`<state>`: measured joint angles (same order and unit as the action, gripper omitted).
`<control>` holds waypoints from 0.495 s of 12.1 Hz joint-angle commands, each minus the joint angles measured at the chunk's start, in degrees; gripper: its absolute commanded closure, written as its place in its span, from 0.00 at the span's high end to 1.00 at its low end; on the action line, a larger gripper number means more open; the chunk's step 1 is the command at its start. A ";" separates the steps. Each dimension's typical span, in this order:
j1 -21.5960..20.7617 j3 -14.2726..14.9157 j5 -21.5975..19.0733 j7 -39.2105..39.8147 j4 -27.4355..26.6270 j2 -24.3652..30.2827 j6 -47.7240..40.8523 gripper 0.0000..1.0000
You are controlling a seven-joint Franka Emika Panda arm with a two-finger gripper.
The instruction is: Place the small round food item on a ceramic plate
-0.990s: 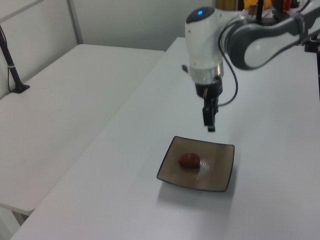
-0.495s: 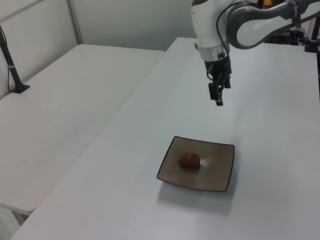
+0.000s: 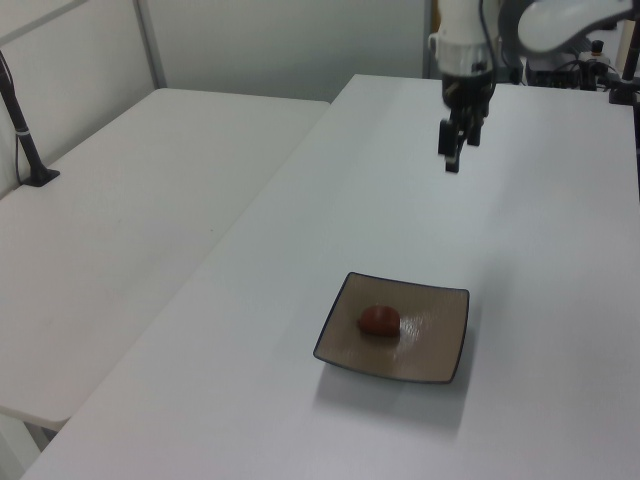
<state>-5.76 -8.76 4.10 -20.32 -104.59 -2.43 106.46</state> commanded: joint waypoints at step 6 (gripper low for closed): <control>11.64 -0.91 -3.84 8.88 -2.37 7.45 -4.86 1.00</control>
<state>2.94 -9.09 -0.33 -14.15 -105.41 3.41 101.67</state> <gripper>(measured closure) 0.000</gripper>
